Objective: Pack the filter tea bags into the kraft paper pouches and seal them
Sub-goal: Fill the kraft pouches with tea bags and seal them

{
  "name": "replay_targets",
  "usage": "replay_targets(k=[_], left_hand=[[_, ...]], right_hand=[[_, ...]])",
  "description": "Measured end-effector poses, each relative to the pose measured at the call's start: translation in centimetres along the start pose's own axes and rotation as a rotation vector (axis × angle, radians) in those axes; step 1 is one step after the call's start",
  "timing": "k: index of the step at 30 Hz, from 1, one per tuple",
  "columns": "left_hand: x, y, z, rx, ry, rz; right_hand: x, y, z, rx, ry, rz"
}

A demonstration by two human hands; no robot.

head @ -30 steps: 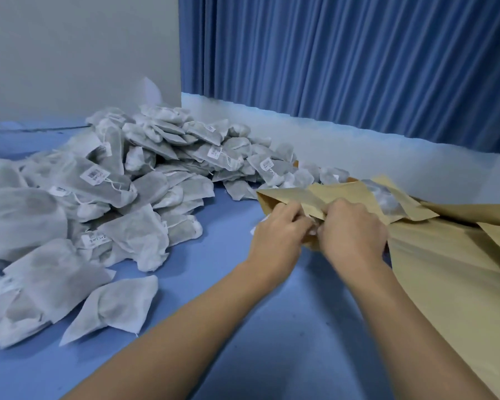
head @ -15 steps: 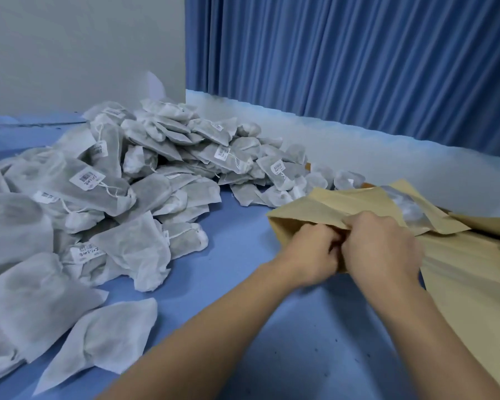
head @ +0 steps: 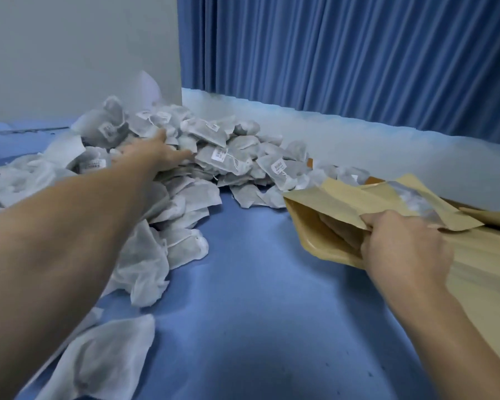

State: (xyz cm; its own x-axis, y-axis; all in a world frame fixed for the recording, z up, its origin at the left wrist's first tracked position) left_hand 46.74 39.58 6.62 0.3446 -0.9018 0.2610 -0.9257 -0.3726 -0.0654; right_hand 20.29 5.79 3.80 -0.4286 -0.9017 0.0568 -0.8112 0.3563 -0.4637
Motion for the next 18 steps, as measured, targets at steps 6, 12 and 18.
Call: replay_targets(k=[6, 12, 18], left_hand=[[2.3, 2.0, 2.5, -0.044, -0.157, 0.158], [3.4, 8.2, 1.8, -0.274, -0.034, 0.521], [6.2, 11.2, -2.5, -0.064, 0.332, 0.577]], right_hand=[[0.0, -0.3, 0.7, 0.035, -0.033, -0.040], [0.3, -0.5, 0.4, 0.010, -0.051, -0.025], [0.9, -0.8, 0.2, 0.017, -0.072, 0.009]])
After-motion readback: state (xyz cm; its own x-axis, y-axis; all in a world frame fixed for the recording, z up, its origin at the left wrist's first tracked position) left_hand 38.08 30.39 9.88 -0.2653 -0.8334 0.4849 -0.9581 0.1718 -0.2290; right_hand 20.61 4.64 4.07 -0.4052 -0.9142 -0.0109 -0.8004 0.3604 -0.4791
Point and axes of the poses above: each hand's wrist, its own y-axis away from the middle knuckle, its own z-axis out of the palm, x = y × z, the point moved 1 cm from there along -y, towards the middle knuckle, and after that the axes turned 9 degrees about -z, right-handed, at the moved point
